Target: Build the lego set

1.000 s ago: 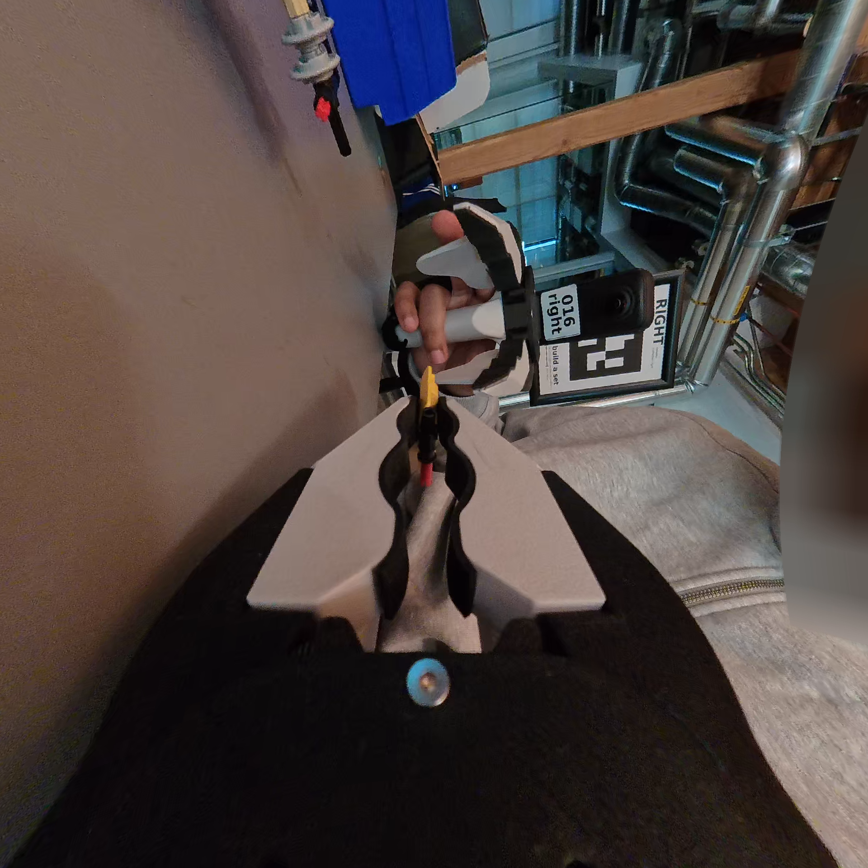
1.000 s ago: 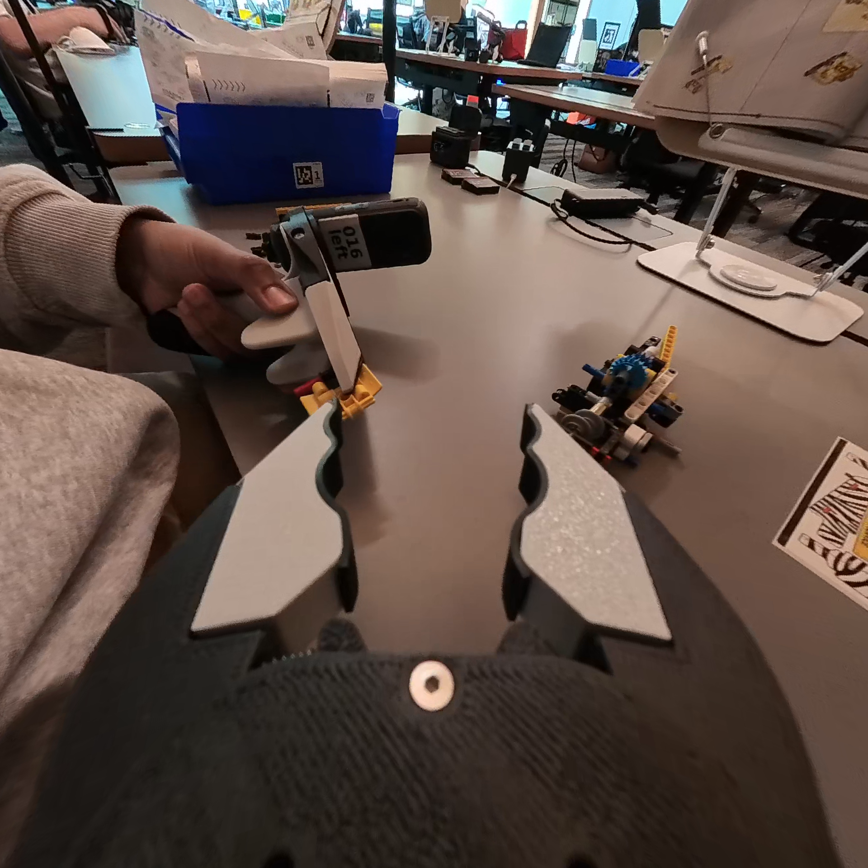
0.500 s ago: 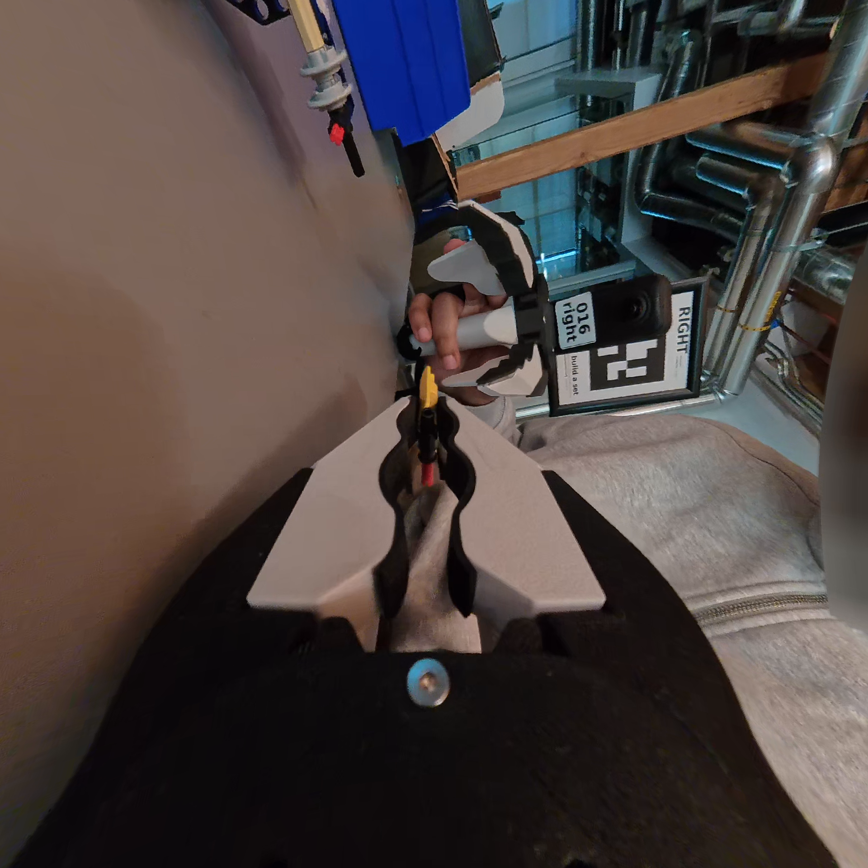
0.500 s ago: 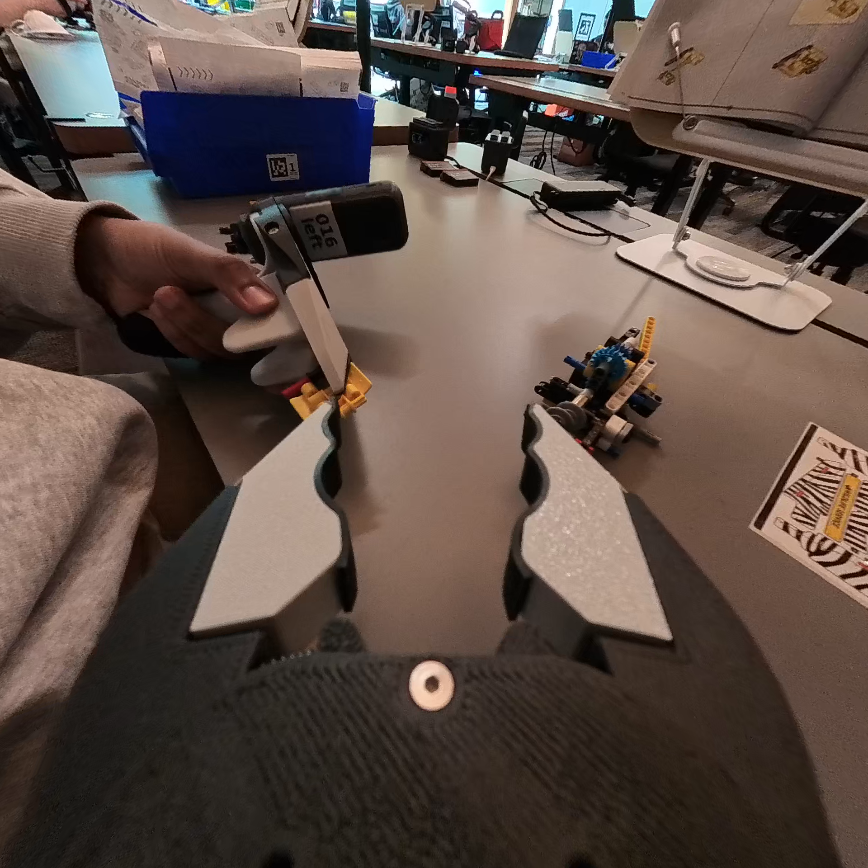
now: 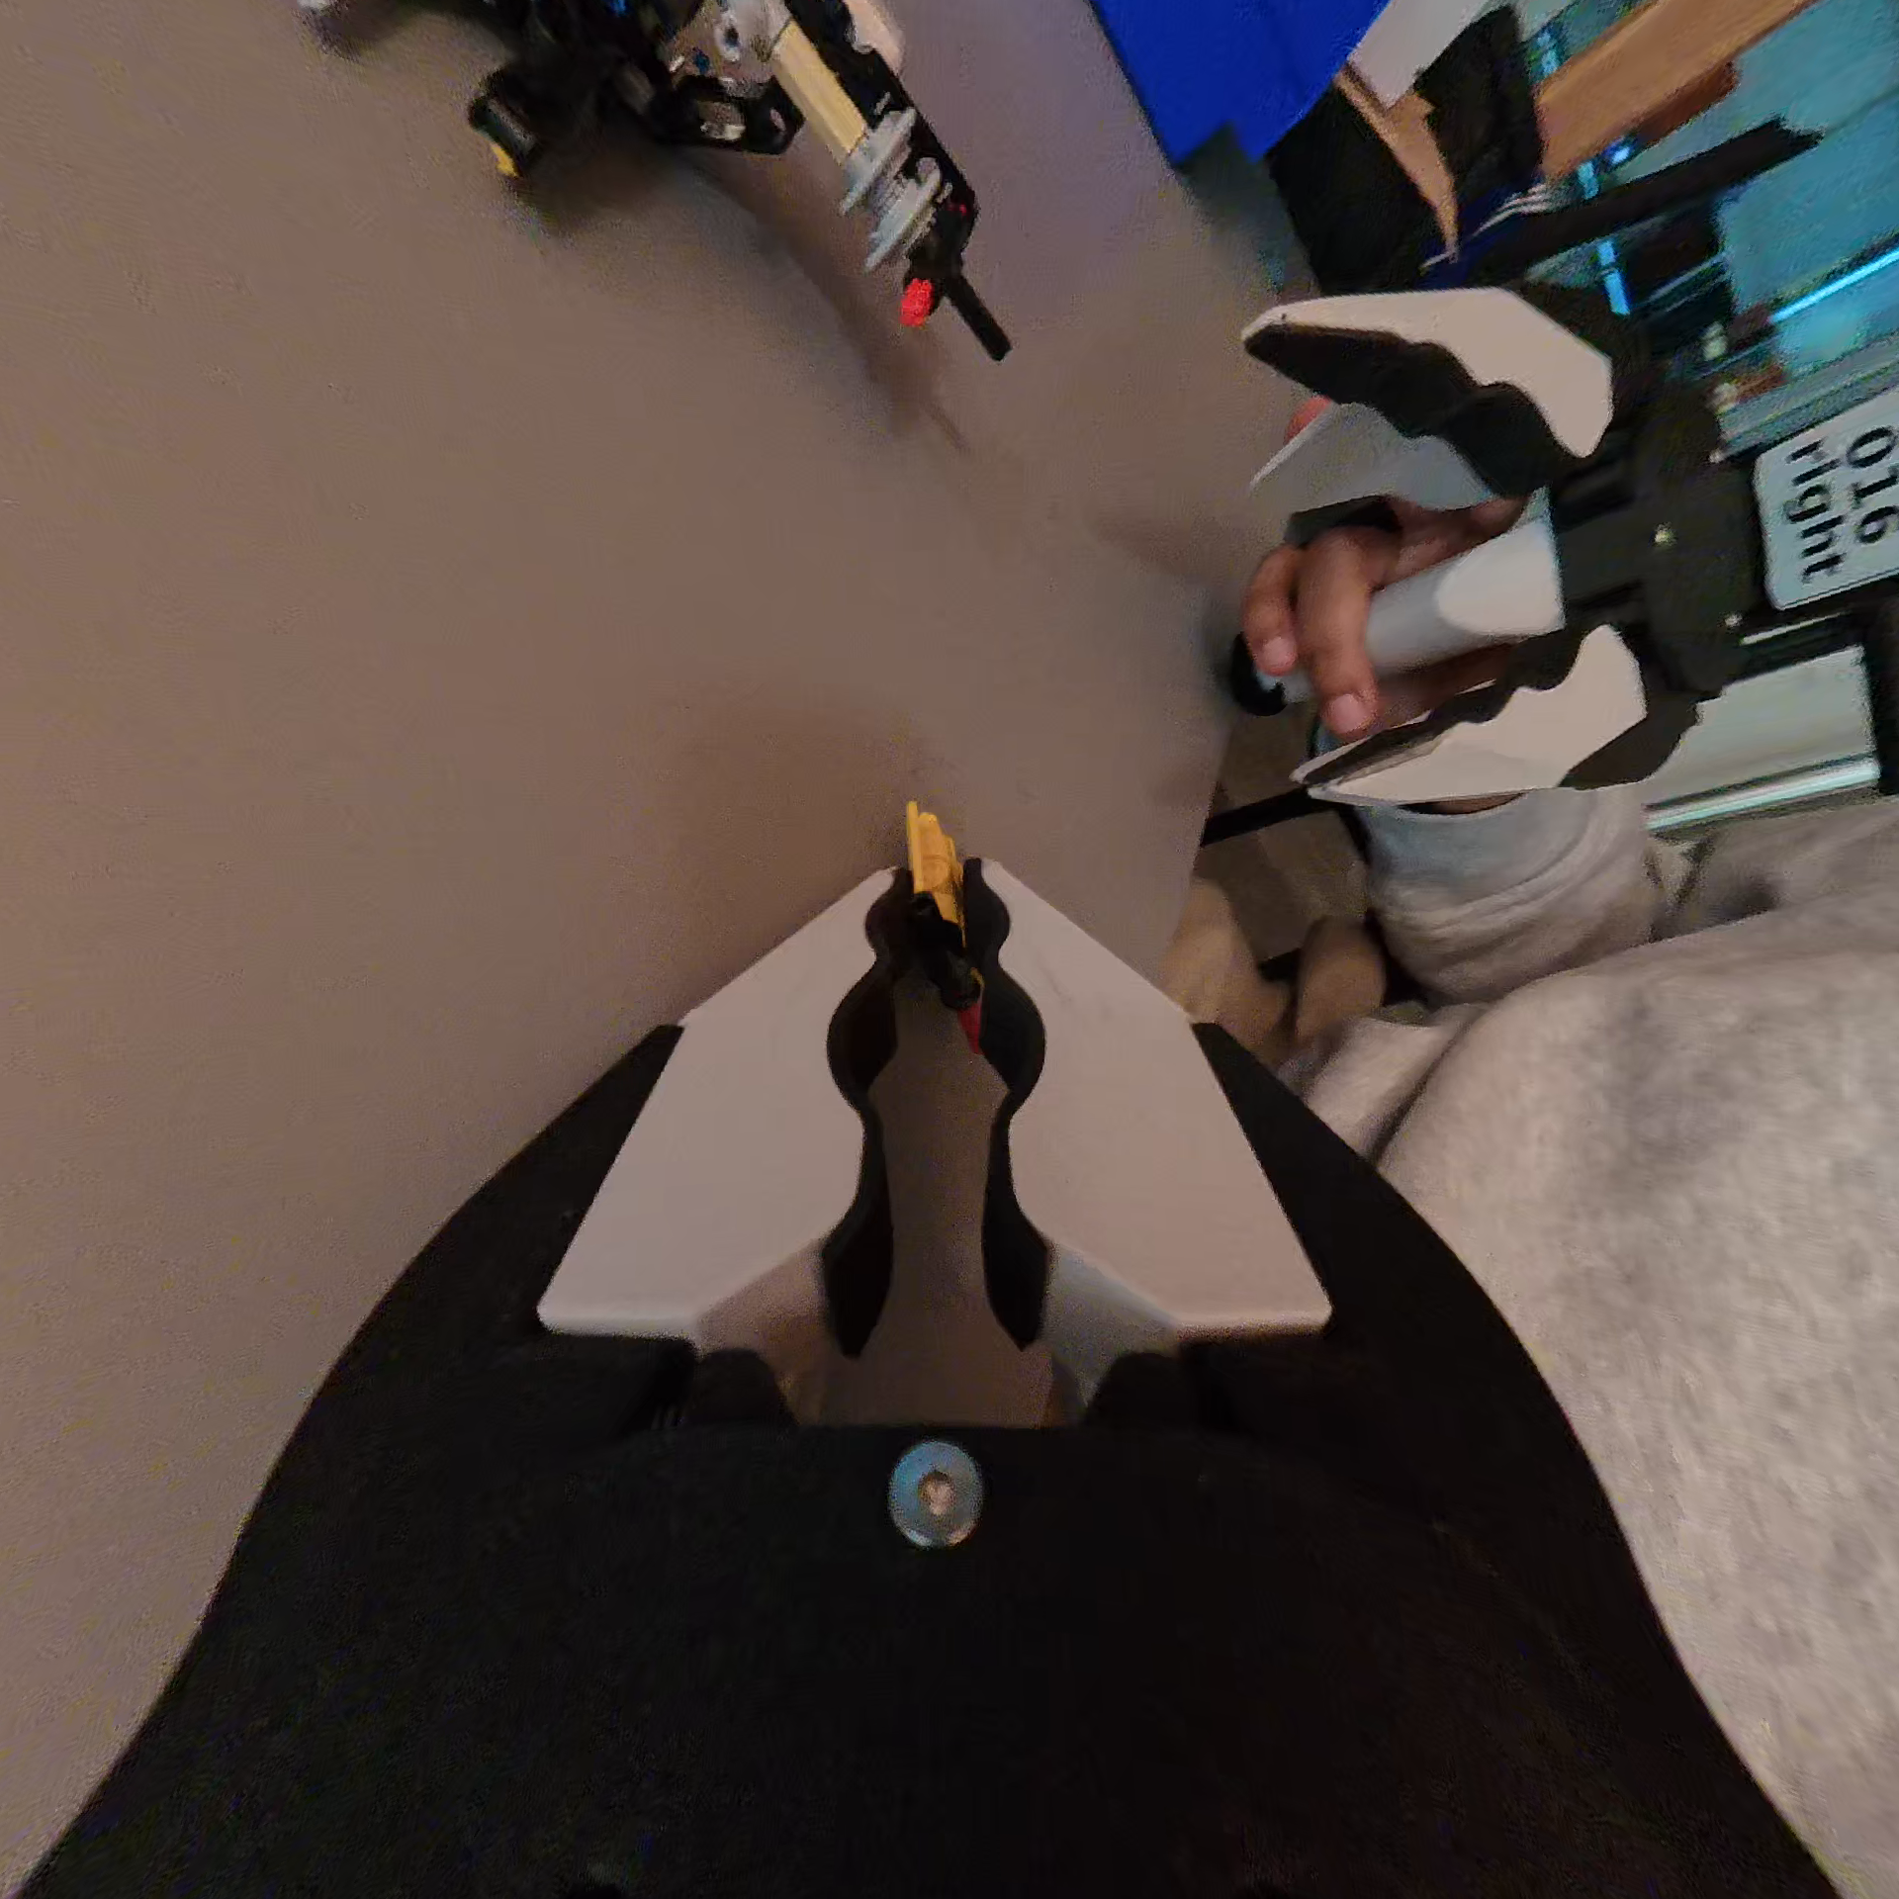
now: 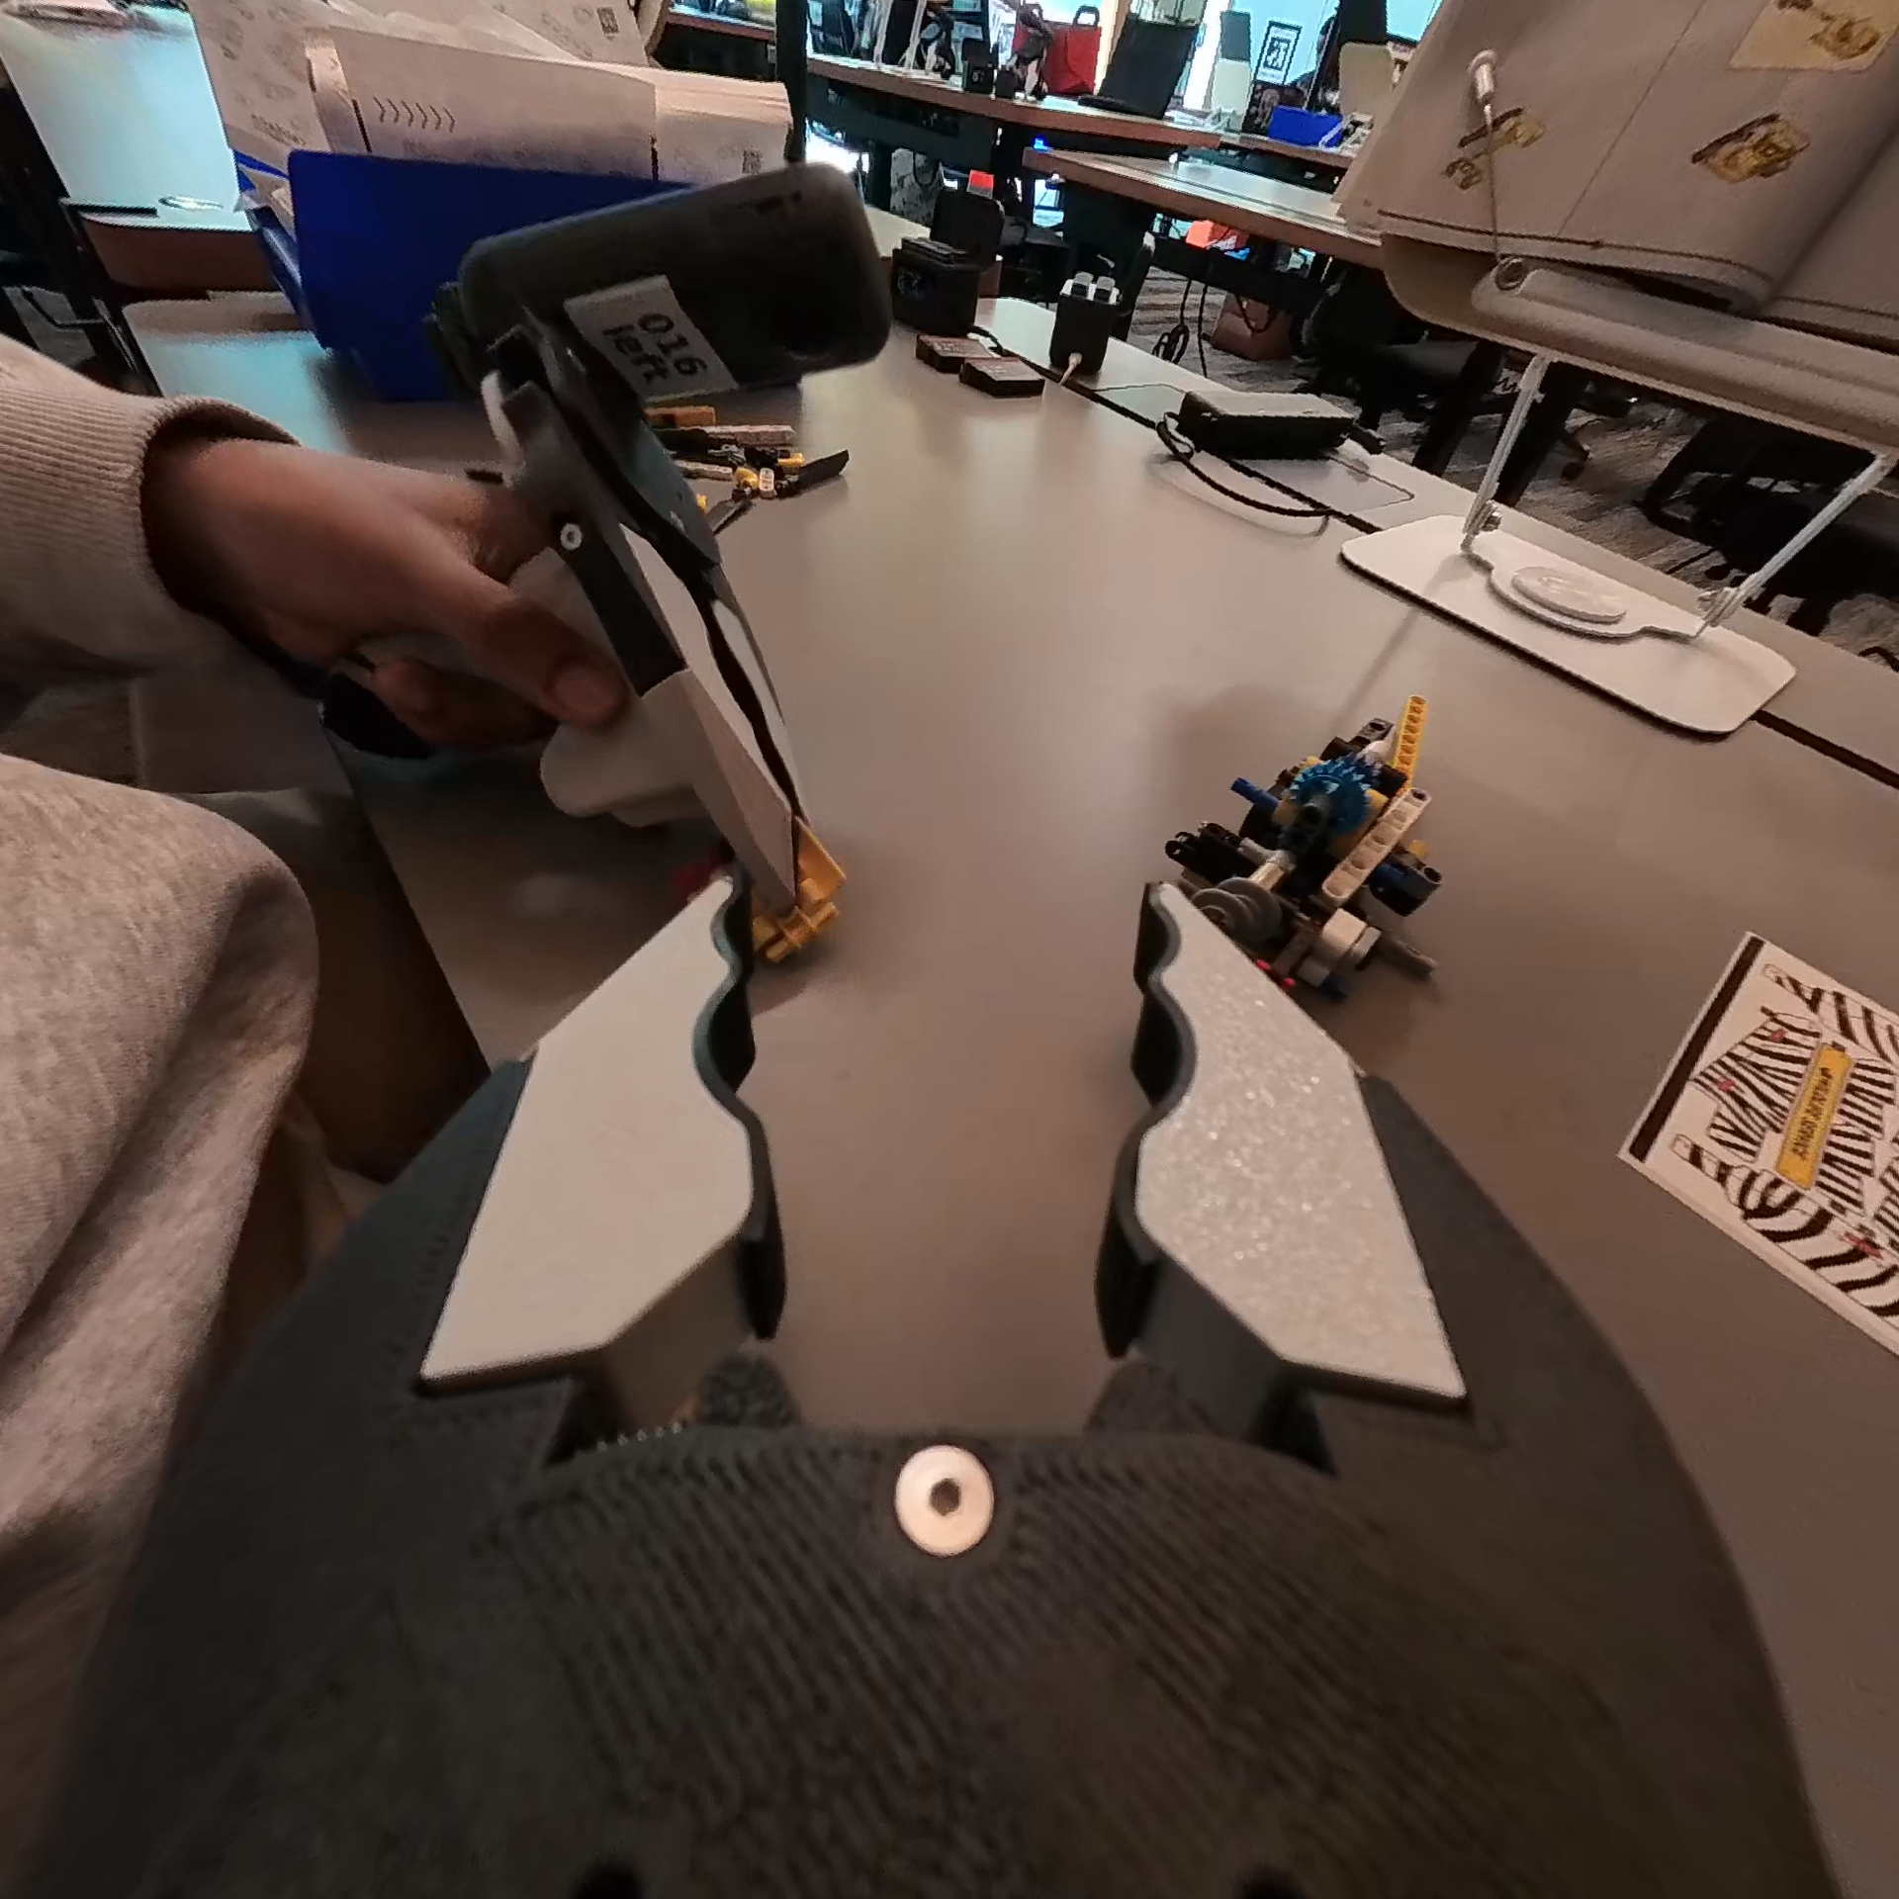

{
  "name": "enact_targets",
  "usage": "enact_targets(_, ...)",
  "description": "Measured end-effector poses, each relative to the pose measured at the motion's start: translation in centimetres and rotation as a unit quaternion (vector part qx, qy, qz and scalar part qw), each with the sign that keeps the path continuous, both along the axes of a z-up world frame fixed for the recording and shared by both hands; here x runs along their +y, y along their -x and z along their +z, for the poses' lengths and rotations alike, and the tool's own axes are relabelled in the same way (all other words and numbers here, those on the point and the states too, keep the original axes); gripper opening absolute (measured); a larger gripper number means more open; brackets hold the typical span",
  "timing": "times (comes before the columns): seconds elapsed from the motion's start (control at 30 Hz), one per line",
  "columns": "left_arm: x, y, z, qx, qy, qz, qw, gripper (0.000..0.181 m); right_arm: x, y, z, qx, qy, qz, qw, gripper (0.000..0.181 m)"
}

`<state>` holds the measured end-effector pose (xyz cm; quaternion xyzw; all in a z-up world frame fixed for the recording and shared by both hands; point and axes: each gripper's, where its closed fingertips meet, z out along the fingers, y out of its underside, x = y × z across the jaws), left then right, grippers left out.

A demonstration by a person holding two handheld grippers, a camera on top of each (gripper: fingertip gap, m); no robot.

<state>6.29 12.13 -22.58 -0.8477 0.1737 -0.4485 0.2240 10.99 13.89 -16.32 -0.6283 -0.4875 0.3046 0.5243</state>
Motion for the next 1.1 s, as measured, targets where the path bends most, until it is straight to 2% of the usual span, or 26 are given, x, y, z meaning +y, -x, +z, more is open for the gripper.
enact_targets(0.17, 0.4, 0.9, -0.3, 0.015, -0.001, 0.013, 1.000, 0.011, 0.0, 0.0, 0.0, -0.003, -0.003, 0.000, 1.000, 0.073)
enact_targets(0.33, 0.7, 1.2, -0.2, 0.013, -0.001, 0.025, 1.000, 0.016, 0.6, -0.2, -0.2, -0.009, -0.010, -0.021, 1.000, 0.055)
enact_targets(0.7, 0.9, 2.1, 0.5, 0.006, -0.010, 0.038, 0.999, 0.037, 0.9, -0.3, -0.3, -0.018, -0.022, -0.028, 0.999, 0.049)
enact_targets(0.9, 1.7, 3.2, 1.8, -0.005, -0.037, 0.060, 0.998, 0.039, 1.1, -0.3, -0.3, -0.019, -0.025, -0.033, 0.999, 0.047)
enact_targets(1.03, 3.1, 5.3, 3.9, -0.012, -0.099, 0.105, 0.989, 0.041, 1.4, -0.5, -0.2, -0.018, -0.029, -0.039, 0.999, 0.052)
enact_targets(1.1, 5.0, 9.3, 7.3, 0.004, -0.212, 0.192, 0.958, 0.068, 2.1, -1.1, 0.2, -0.018, -0.030, -0.065, 0.997, 0.065)
